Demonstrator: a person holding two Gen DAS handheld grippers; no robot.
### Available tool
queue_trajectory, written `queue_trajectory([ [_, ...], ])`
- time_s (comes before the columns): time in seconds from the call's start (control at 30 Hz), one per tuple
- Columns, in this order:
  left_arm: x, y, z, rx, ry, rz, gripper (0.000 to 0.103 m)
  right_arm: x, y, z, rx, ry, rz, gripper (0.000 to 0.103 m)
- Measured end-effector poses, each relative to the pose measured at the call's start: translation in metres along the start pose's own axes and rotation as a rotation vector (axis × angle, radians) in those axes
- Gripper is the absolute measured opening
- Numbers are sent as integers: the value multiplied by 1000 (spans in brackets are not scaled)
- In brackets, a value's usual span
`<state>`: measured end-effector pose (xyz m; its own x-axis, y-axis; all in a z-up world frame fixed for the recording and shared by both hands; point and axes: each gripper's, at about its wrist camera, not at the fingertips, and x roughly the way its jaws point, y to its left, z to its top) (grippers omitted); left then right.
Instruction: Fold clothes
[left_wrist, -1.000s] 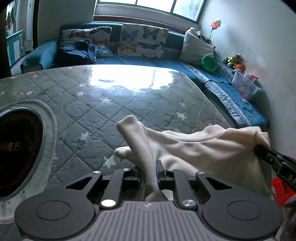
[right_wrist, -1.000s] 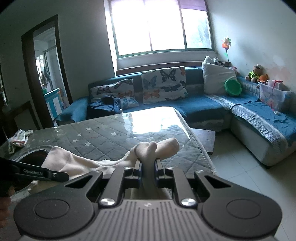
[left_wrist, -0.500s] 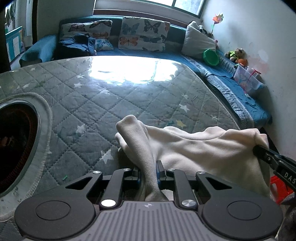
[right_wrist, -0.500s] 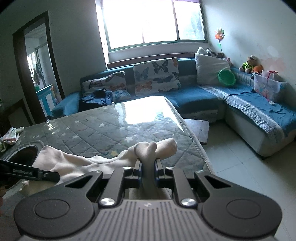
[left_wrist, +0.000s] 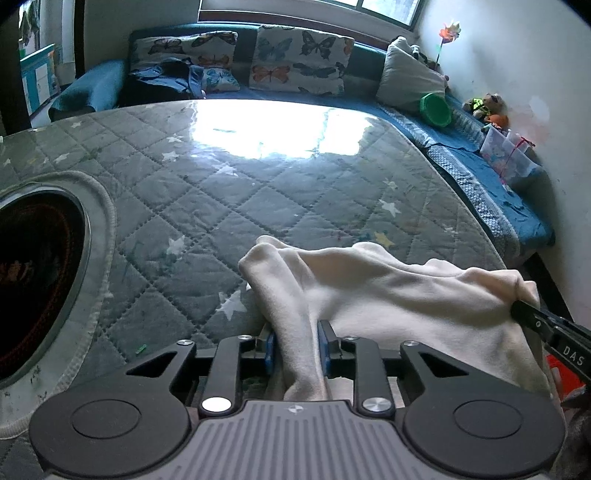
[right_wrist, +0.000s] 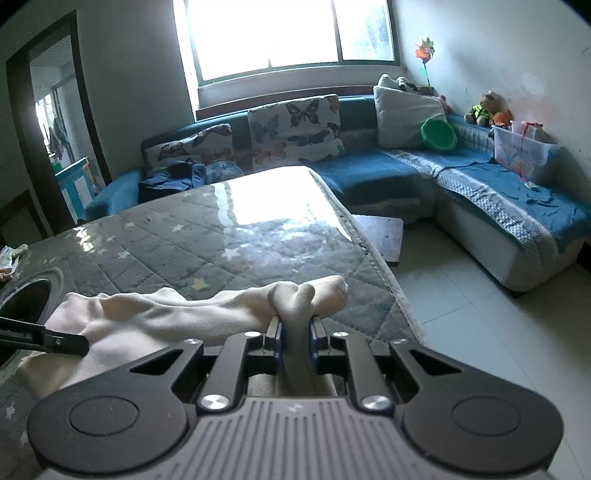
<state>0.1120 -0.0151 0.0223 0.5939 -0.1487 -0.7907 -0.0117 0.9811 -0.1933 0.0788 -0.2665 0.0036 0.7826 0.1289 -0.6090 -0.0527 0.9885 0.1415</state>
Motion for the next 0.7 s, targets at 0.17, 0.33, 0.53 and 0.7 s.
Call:
queue_trajectory([
  [0.17, 2, 2, -1, -7, 1, 9, 33, 4, -2, -1, 2, 4, -28, 17],
  [0.33, 3, 4, -2, -10, 1, 23, 41, 1, -3, 0, 2, -3, -38, 19],
  [0.53, 4, 4, -3, -9, -1, 37, 48, -4, 6, -1, -28, -8, -2, 29],
  [0.7, 5, 7, -3, -14, -2, 44, 52, -4, 29, -6, -87, 2, 43, 39],
])
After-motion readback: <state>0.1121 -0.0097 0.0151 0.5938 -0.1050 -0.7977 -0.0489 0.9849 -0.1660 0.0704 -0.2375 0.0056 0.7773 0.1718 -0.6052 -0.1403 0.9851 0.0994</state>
